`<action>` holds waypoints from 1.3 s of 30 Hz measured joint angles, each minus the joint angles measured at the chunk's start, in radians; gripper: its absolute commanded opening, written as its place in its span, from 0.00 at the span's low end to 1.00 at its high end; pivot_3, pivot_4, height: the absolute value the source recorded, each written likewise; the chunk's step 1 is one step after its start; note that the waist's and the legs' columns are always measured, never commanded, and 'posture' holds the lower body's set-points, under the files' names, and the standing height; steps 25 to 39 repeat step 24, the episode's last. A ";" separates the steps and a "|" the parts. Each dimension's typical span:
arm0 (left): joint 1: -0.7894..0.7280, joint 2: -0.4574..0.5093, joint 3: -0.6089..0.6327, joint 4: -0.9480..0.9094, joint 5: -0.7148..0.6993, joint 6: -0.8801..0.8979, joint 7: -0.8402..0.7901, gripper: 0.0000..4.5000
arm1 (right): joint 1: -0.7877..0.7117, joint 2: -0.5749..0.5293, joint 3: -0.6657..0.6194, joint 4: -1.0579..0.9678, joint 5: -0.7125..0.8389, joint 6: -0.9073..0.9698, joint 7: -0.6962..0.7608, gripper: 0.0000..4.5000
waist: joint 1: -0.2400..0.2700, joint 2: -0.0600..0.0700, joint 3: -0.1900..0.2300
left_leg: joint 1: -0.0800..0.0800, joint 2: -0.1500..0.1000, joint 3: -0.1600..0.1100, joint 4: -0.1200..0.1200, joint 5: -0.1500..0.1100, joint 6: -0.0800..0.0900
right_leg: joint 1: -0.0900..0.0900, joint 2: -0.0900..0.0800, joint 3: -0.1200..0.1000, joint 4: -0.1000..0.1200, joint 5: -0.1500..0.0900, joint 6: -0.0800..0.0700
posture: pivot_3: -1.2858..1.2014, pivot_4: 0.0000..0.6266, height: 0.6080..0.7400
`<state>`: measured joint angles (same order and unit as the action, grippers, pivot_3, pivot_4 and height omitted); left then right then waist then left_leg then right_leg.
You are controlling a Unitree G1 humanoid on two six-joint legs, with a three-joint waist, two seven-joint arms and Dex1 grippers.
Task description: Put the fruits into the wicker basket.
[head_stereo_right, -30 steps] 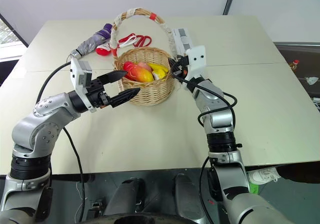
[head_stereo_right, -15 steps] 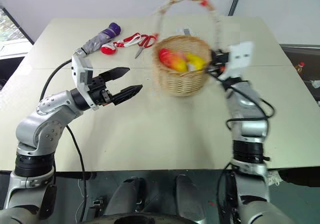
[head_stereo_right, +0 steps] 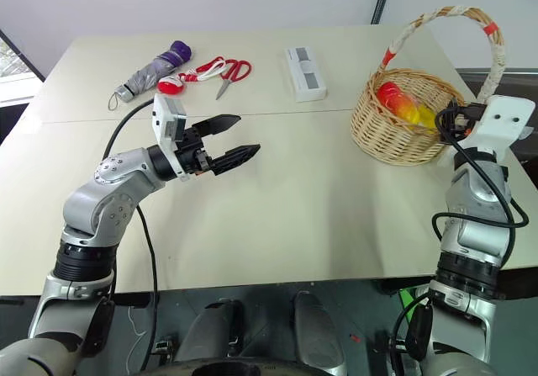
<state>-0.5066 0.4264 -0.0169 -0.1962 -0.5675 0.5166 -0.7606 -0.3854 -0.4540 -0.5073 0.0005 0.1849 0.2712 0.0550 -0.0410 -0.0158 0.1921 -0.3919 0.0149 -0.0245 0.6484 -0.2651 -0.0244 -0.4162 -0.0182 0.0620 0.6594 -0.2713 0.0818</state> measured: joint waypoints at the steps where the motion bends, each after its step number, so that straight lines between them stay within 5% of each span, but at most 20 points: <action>1: 0.000 0.000 0.000 0.001 0.007 -0.003 0.004 1.00 | 0.024 -0.002 -0.014 -0.029 0.009 0.012 0.000 1.00 | 0.002 0.000 0.000 | 0.000 0.000 0.000 0.000 0.000 0.000 | 0.000 0.000 0.000 0.000 0.000 0.000 | 0.52 0.24 1.00; 7: 0.040 0.007 0.050 0.040 0.047 -0.025 0.071 1.00 | 0.255 -0.050 -0.077 -0.230 0.115 0.082 0.132 1.00 | 0.004 0.000 0.000 | 0.001 0.000 -0.001 0.000 0.000 0.000 | 0.002 -0.001 0.003 -0.001 0.000 0.000 | 0.52 0.24 1.00; 12: 0.156 0.029 0.095 0.090 0.130 -0.071 0.147 1.00 | 0.418 -0.115 0.107 -0.363 0.147 0.084 0.374 1.00 | -0.016 0.000 0.000 | 0.005 0.002 -0.001 0.000 0.000 0.000 | 0.003 0.004 0.005 -0.001 0.000 0.000 | 0.52 0.24 1.00; 20: 0.251 0.035 0.146 0.121 0.204 -0.167 0.210 1.00 | 0.297 -0.056 0.418 -0.293 0.113 0.021 0.506 1.00 | -0.001 0.000 0.000 | 0.003 0.002 -0.001 0.001 0.000 0.000 | 0.002 0.003 0.005 -0.002 0.000 0.000 | 0.52 0.24 1.00; 39: 0.279 0.030 0.155 0.135 0.221 -0.192 0.228 1.00 | 0.256 -0.037 0.443 -0.199 0.091 -0.019 0.519 1.00 | 0.015 -0.001 0.000 | 0.001 0.002 -0.002 0.001 0.000 0.000 | 0.002 0.000 0.004 -0.003 0.000 0.000 | 0.52 0.24 1.00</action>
